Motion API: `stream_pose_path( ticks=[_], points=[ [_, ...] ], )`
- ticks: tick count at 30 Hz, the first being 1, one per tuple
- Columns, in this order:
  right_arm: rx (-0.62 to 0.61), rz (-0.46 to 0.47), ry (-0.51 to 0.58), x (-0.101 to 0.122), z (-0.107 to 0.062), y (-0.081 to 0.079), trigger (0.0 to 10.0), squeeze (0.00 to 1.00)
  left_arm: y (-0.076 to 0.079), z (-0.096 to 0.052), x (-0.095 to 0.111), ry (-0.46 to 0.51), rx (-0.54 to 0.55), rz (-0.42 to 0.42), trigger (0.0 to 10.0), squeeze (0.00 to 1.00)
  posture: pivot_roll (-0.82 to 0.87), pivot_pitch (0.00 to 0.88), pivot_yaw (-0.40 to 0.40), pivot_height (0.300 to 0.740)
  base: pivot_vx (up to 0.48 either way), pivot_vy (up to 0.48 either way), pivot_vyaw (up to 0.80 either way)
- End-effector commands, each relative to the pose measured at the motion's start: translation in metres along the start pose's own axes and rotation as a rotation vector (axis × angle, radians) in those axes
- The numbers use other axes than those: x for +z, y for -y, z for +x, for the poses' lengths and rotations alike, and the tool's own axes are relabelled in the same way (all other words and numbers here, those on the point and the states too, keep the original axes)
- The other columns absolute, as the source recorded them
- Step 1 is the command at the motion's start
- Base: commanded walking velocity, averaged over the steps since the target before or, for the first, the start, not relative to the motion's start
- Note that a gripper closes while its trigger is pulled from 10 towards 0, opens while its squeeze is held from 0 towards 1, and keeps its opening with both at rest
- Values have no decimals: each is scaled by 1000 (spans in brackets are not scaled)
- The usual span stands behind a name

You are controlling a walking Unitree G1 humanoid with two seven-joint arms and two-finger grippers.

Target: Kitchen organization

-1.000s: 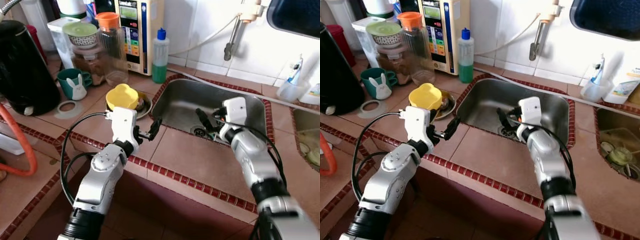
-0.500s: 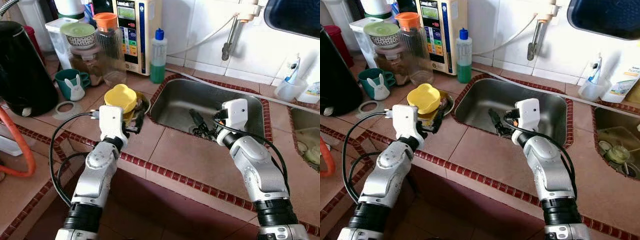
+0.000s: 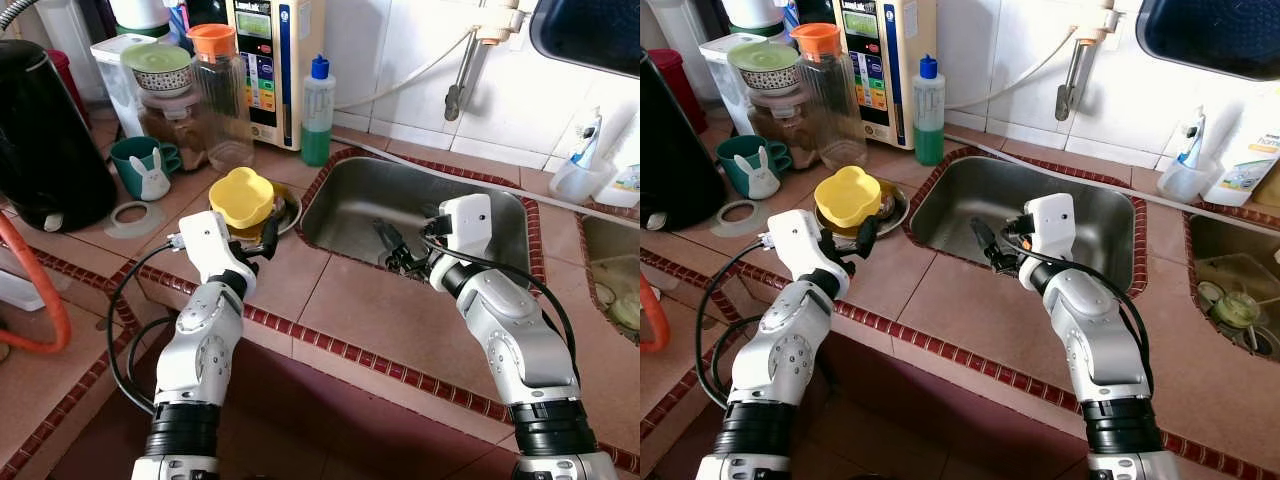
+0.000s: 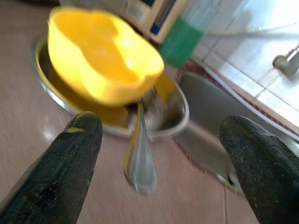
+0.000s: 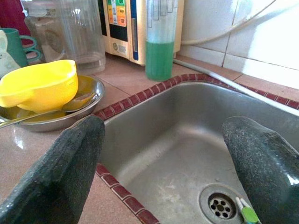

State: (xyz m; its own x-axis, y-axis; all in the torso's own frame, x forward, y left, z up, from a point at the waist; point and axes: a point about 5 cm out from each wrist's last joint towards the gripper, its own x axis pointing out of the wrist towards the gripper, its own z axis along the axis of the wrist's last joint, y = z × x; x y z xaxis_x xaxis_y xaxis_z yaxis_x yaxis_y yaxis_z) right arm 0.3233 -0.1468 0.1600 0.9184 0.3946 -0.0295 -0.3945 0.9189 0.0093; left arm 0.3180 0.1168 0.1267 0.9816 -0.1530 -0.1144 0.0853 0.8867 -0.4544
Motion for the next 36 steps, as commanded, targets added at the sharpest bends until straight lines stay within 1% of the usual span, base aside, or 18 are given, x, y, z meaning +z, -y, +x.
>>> stream_pose_path(
  ticks=[1, 8, 14, 18, 21, 23, 26, 27, 28, 30, 31, 32, 33, 34, 36],
  points=[
    [-9, -15, 19, 8, -1, 1, 10000, 839, 2, -3, -1, -15, -8, -3, 10000, 0, 118, 0, -10, 740, 0, 0, 0],
    [-8, -16, 19, 9, 0, 2, 10000, 835, 0, -10, -7, -47, -9, -20, 10000, 0, 119, 0, -10, 740, 0, 0, 0],
    [-7, -19, 19, 10, 1, 2, 10000, 835, -4, -13, -14, -134, -9, -88, 10000, 0, 119, 0, -10, 740, 0, 0, 0],
    [-8, -20, 22, 11, 1, 2, 10000, 831, -1, -10, -16, -155, -31, -134, 10000, 0, 116, 0, -10, 740, 0, 0, 0],
    [-8, -20, 23, 11, 1, 2, 10000, 835, -1, -9, -16, -156, -34, -140, 10000, 0, 115, 0, -10, 740, 0, 0, 0],
    [-7, -20, 23, 11, 1, 1, 10000, 835, 1, -4, -15, -127, -23, -160, 10000, 0, 108, 0, -9, 740, 0, 0, 0],
    [-6, -21, 23, 11, 1, 1, 10000, 835, 2, -2, -14, -116, -18, -170, 10000, 0, 108, 0, -9, 740, 0, 0, 0],
    [-4, -21, 25, 12, 0, 1, 10000, 831, 1, -1, -13, -105, -2, -197, 10000, 0, 106, 0, -10, 740, 0, 0, 0],
    [-4, -21, 25, 12, 0, 1, 10000, 831, 1, -1, -13, -105, -2, -197, 10000, 0, 106, 0, -10, 740, 0, 0, 0],
    [4, -18, 29, 13, -2, 1, 10000, 835, -5, 2, -11, -89, 34, -264, 10000, 0, 97, 0, -6, 740, 0, 0, 0],
    [30, -8, 35, 14, -4, -2, 10000, 827, -7, 5, -10, -82, 43, -285, 10000, 0, 93, 0, -4, 740, 0, 0, 0],
    [30, -8, 35, 14, -4, -2, 10000, 827, -7, 5, -10, -82, 43, -285, 10000, 0, 93, 0, -4, 740, 0, 0, 0],
    [58, -1, 40, 14, -6, -5, 10000, 808, -8, 7, -8, -77, 47, -298, 10000, 0, 91, 0, -3, 740, 0, 0, 0],
    [87, 6, 45, 15, -7, -9, 10000, 729, -8, 8, -7, -74, 47, -304, 10000, 0, 91, 0, -2, 740, 0, 0, 0],
    [87, 6, 45, 15, -7, -9, 10000, 729, -8, 8, -7, -74, 47, -304, 10000, 0, 91, 0, -2, 740, 0, 0, 0]
  ],
)
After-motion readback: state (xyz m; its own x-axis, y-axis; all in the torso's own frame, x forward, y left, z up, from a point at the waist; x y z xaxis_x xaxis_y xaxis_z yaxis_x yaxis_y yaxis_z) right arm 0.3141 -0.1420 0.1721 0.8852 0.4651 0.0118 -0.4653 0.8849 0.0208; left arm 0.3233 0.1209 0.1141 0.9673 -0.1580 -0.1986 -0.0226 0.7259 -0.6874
